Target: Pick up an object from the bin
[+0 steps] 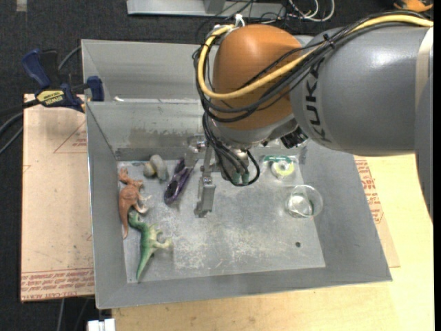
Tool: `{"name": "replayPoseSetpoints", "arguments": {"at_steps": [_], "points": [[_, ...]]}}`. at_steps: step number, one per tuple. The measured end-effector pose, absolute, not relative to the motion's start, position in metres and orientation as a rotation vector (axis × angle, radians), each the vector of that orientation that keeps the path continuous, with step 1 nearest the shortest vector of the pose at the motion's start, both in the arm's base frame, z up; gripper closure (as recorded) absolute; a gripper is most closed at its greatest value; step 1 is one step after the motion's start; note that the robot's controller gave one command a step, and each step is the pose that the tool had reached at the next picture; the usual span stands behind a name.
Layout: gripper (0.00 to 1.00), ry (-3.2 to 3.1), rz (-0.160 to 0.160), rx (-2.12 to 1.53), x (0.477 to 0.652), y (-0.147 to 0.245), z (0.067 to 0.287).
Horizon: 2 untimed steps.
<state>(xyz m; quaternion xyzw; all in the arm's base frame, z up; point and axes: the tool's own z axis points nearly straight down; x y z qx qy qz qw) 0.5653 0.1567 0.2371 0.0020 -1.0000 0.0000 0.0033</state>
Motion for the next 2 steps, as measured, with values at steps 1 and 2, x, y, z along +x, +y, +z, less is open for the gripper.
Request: {"name": "replayPoseSetpoints", "arguments": {"at_steps": [1,2], "points": [[0.00,-3.143,-0.002,0.000,0.567,0.155,0.242],[0.00,-3.133,-0.003,0.179,0.545,0.172,0.156]]}}
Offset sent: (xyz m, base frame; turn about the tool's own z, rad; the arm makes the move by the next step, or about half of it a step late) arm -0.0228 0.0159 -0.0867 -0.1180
